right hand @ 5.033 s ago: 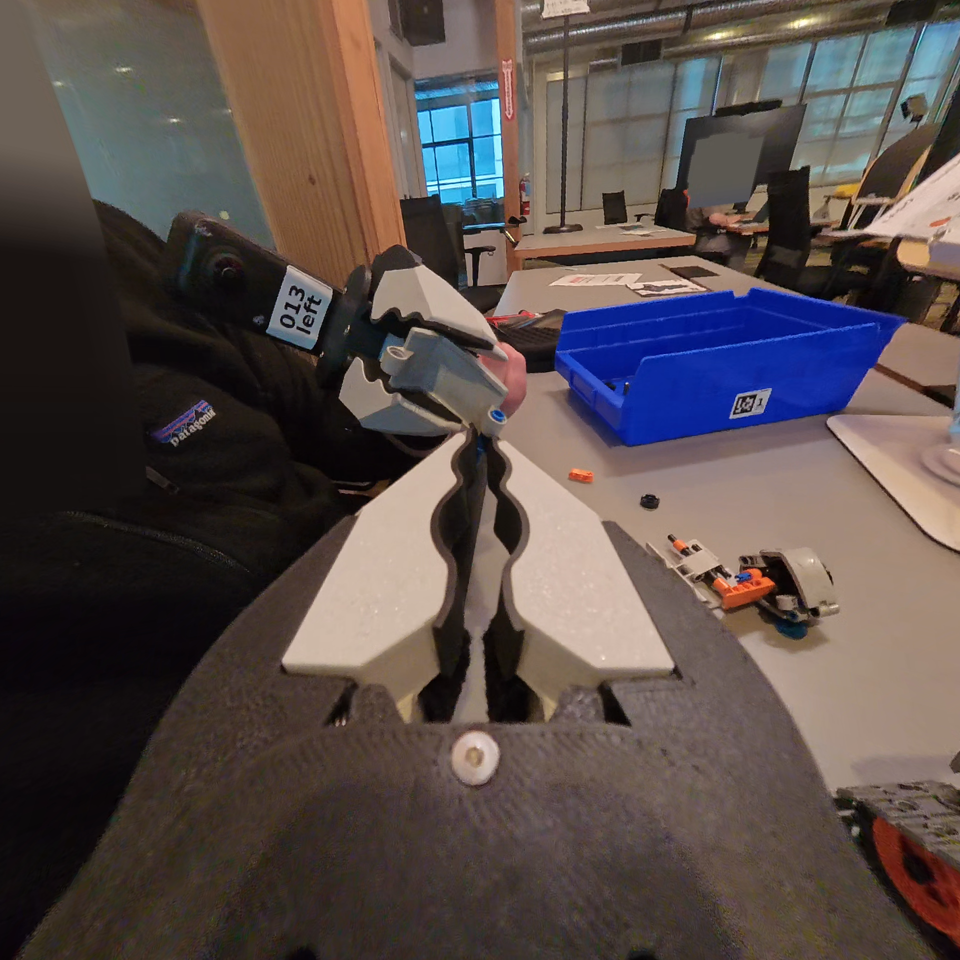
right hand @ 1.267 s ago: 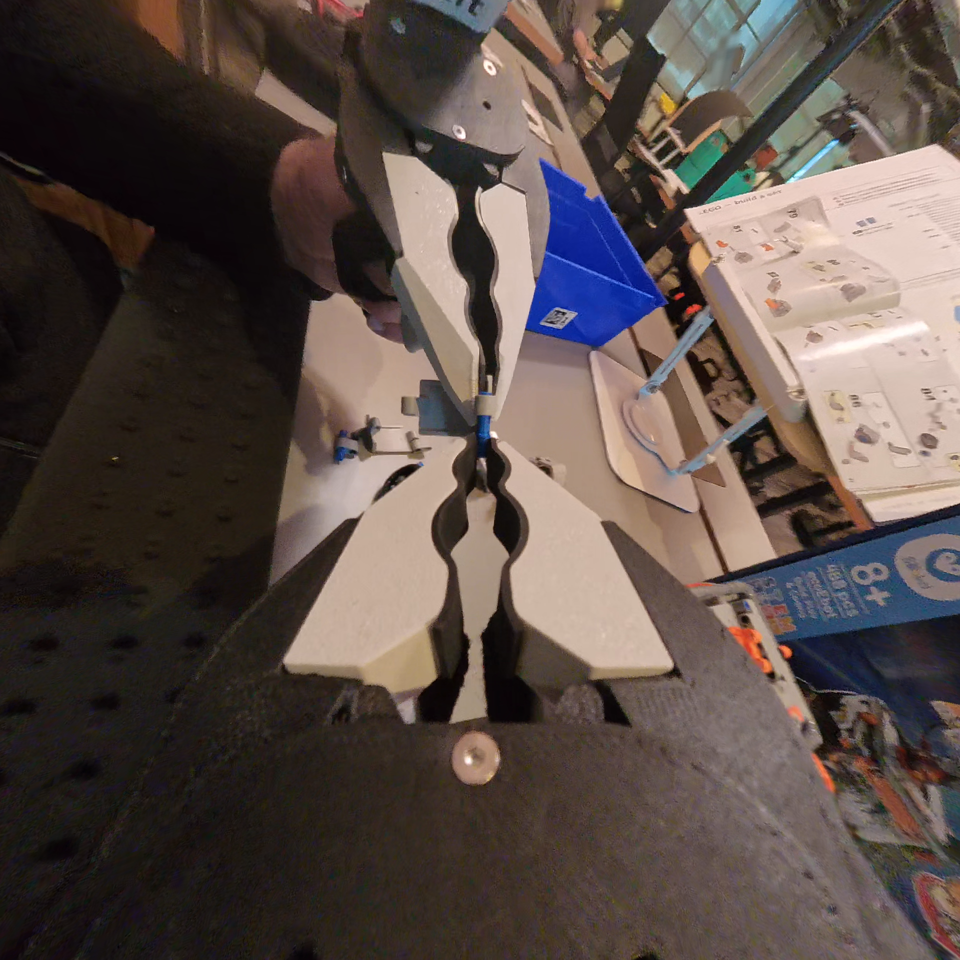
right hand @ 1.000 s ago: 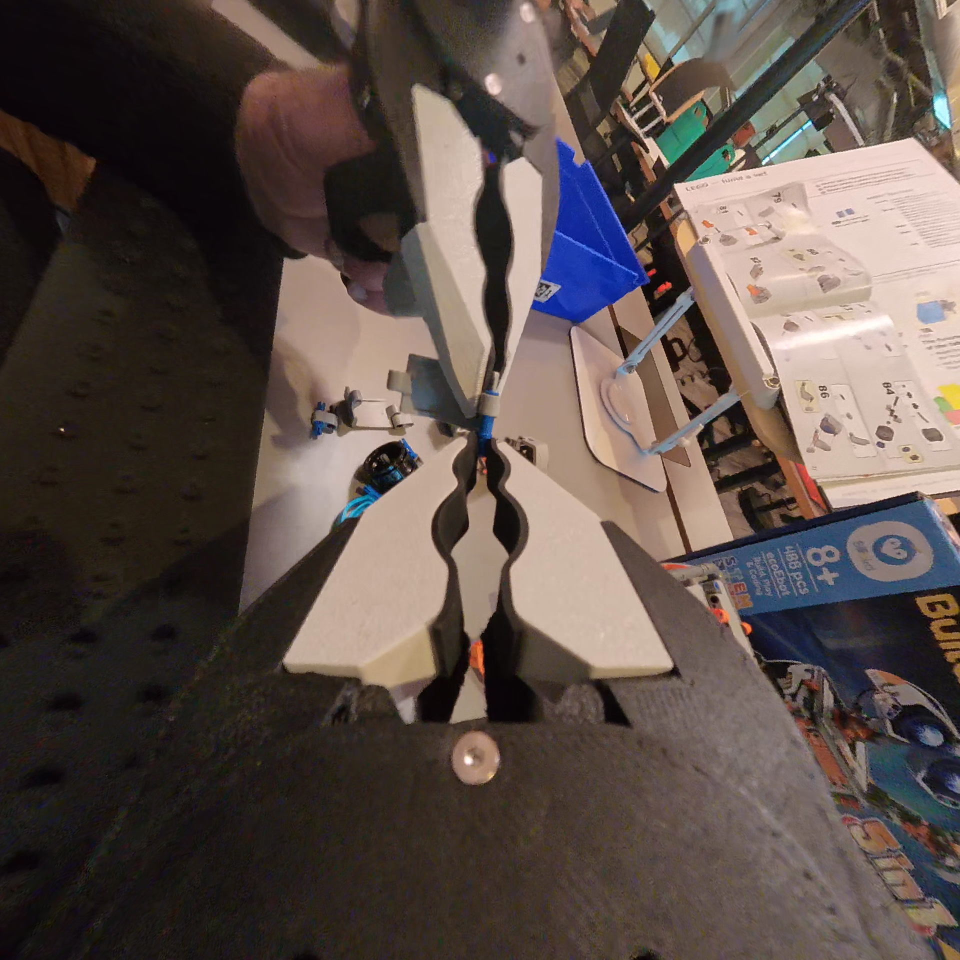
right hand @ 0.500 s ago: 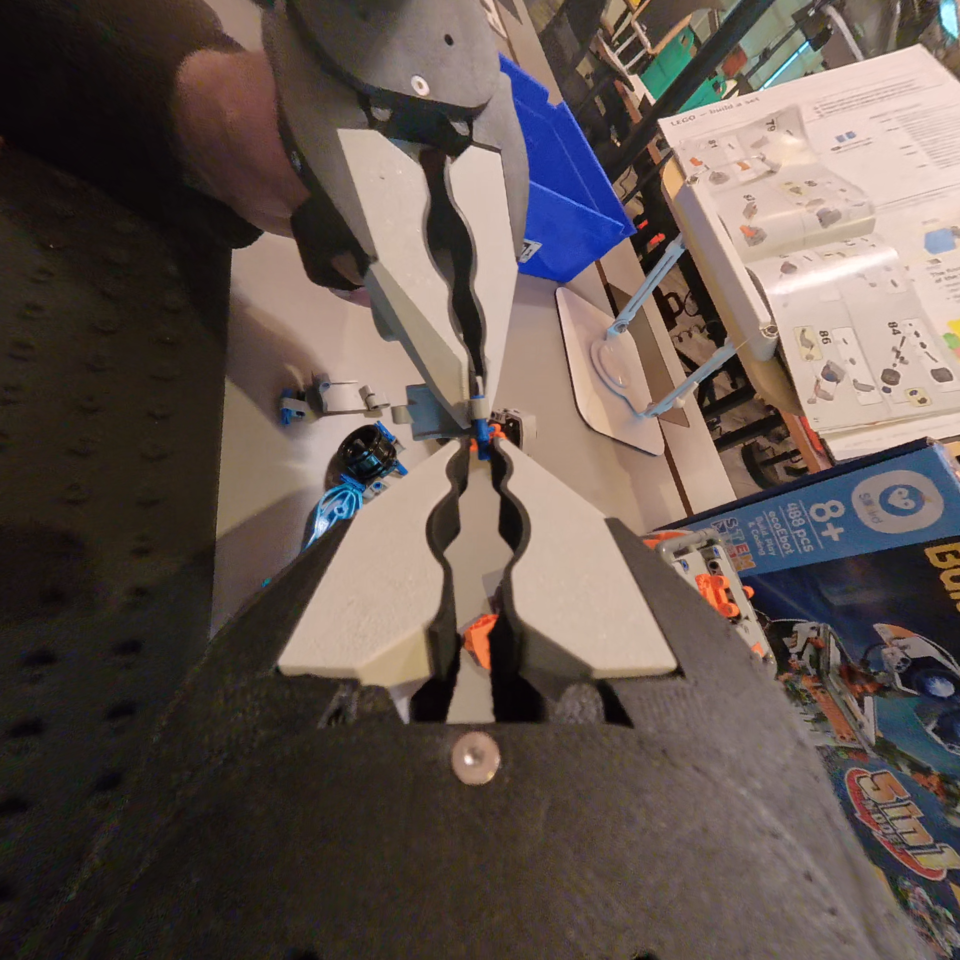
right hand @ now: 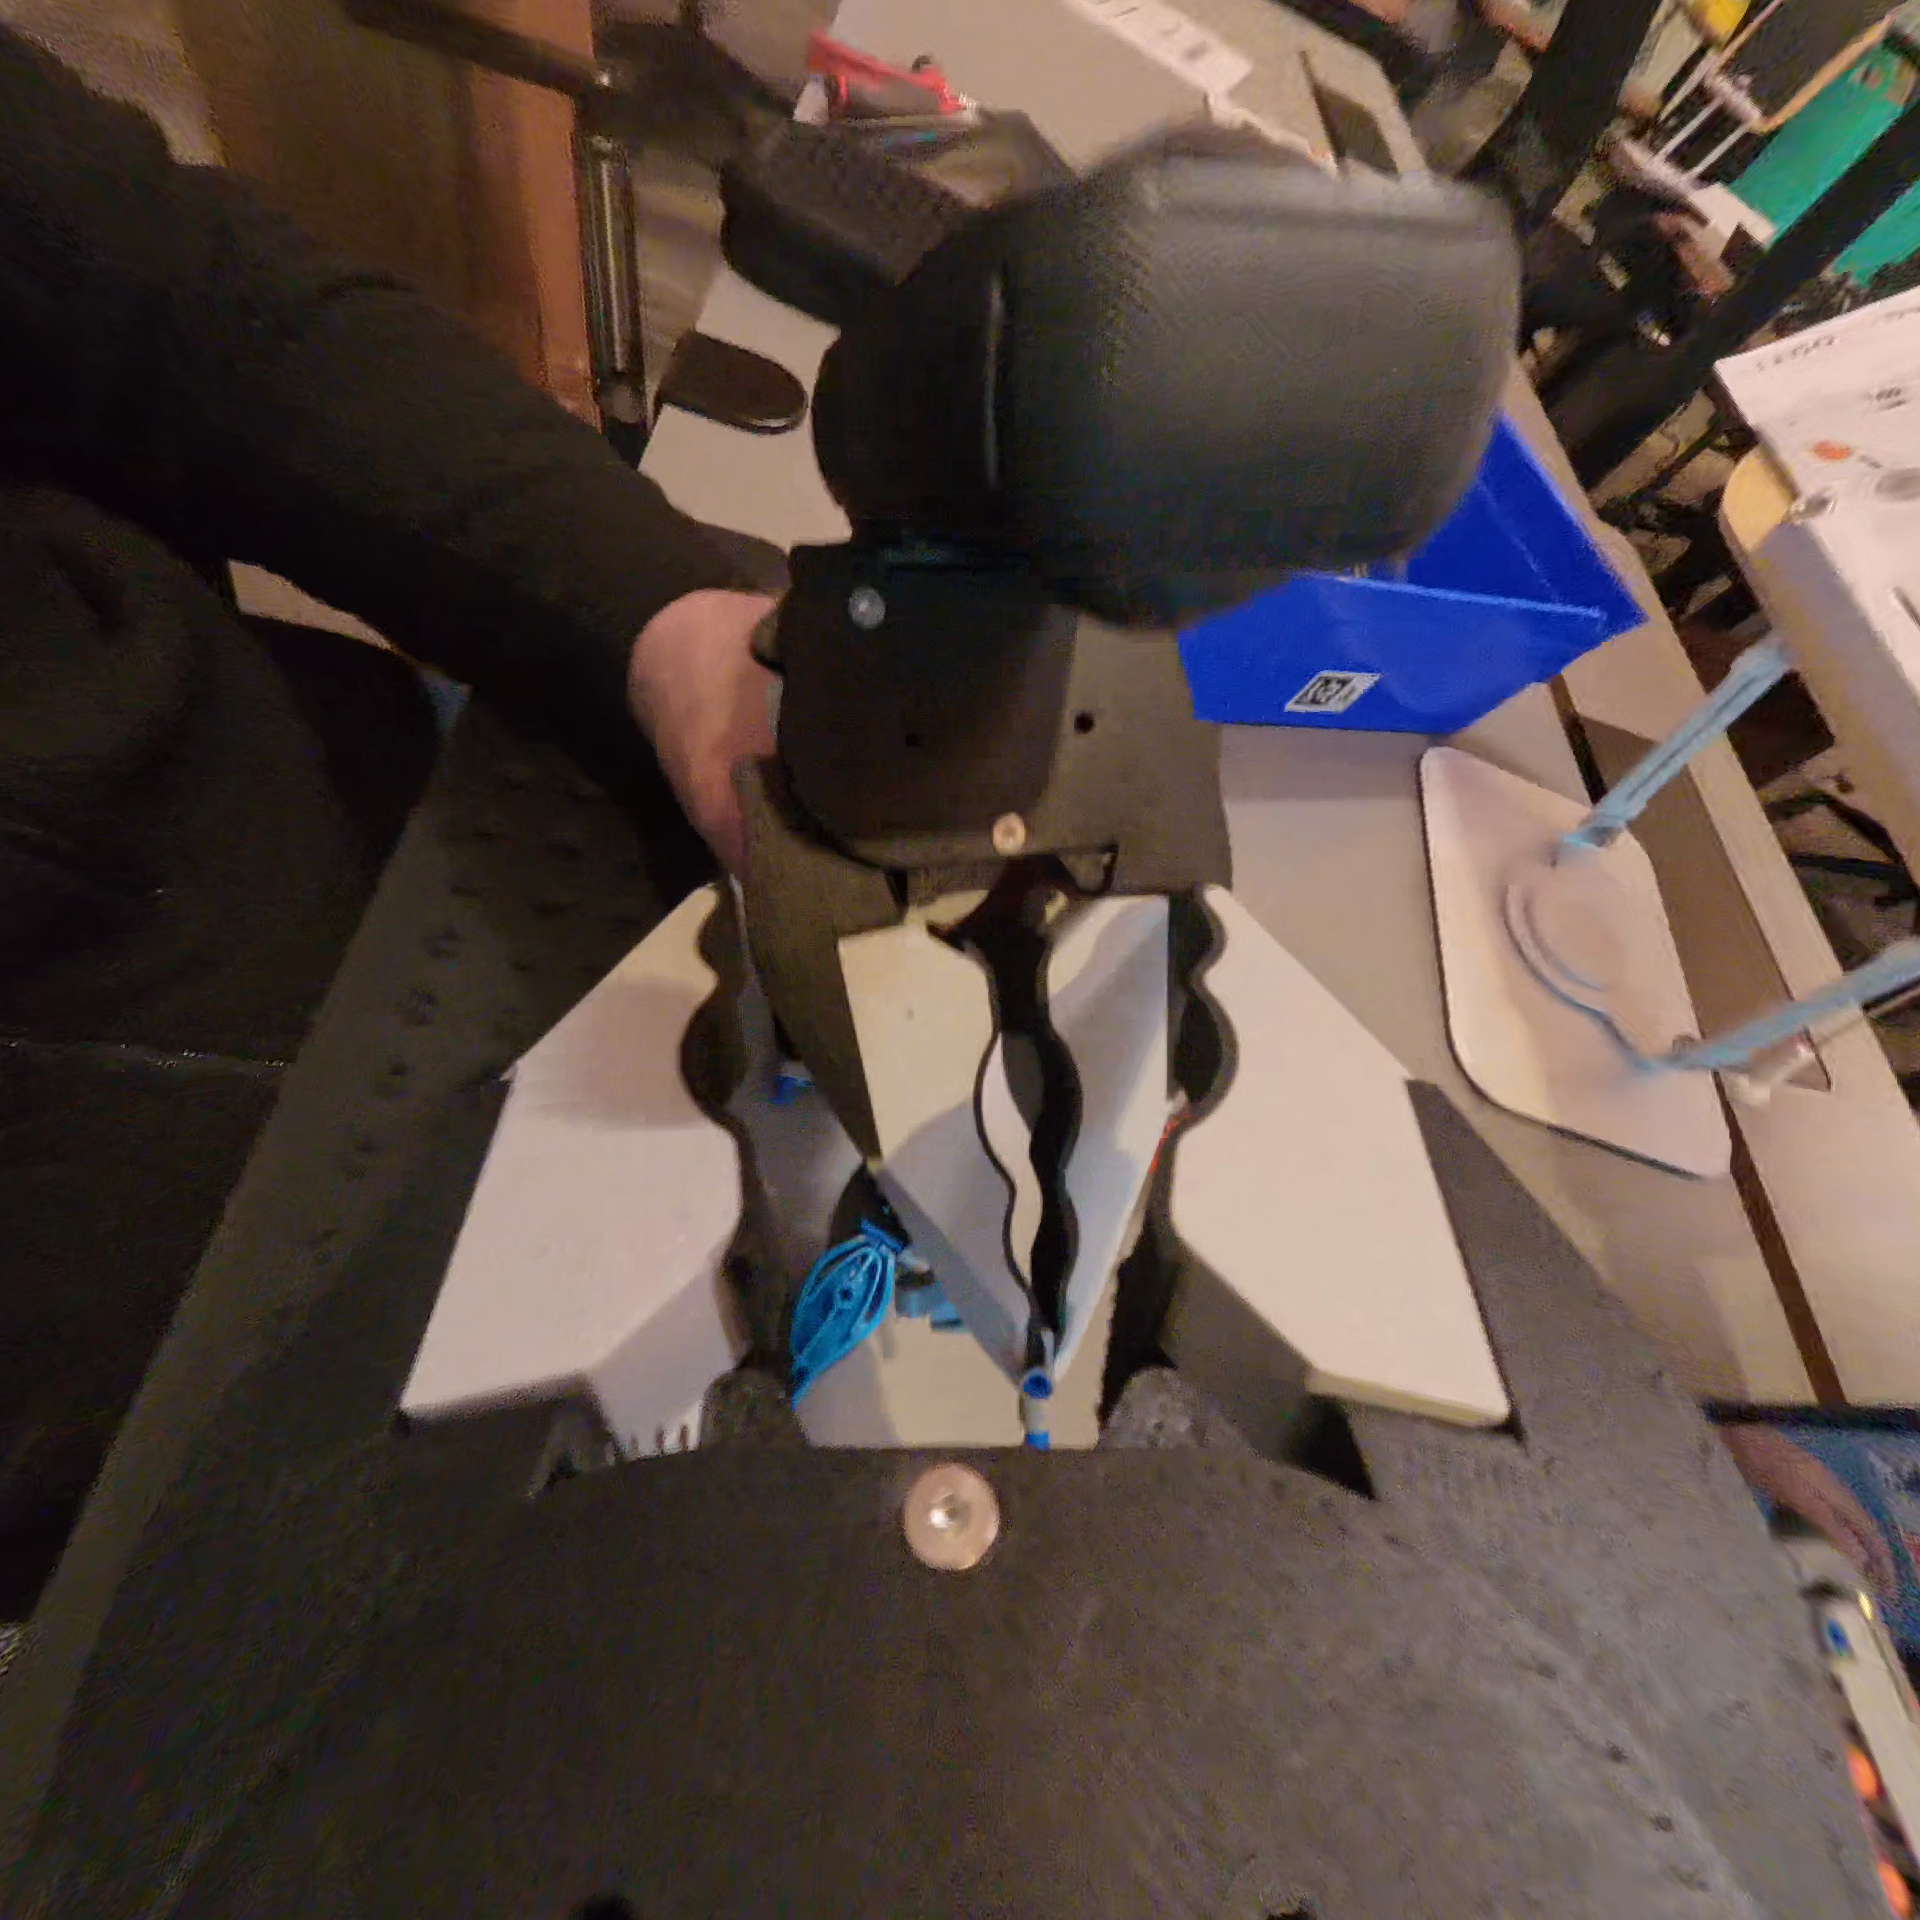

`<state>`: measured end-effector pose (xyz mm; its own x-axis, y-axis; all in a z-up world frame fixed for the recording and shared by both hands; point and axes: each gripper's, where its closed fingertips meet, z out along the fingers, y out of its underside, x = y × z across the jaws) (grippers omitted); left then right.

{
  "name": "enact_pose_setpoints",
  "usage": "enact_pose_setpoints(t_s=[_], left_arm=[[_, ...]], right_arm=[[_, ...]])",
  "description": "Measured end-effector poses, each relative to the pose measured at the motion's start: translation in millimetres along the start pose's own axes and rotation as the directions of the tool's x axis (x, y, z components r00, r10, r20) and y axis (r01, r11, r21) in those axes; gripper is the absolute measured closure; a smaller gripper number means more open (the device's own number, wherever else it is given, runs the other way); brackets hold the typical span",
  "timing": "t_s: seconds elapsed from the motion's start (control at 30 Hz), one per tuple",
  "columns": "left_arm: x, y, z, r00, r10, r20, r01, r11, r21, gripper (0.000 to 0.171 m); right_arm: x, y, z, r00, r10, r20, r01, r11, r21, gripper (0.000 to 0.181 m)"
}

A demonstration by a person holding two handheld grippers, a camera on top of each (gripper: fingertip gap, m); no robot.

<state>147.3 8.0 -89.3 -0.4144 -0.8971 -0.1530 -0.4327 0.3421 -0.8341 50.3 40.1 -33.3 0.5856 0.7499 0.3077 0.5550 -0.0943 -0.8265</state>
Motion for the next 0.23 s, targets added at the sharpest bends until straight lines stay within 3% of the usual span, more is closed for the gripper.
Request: enact_pose_setpoints(t_s=[0.23], left_arm=[[-6,23,4,0.999,-0.035,-0.016,0.033,0.993,-0.111,0.17]], right_arm=[[2,5,12,0.998,-0.053,-0.016,0.05,0.99,-0.131,0.109]])
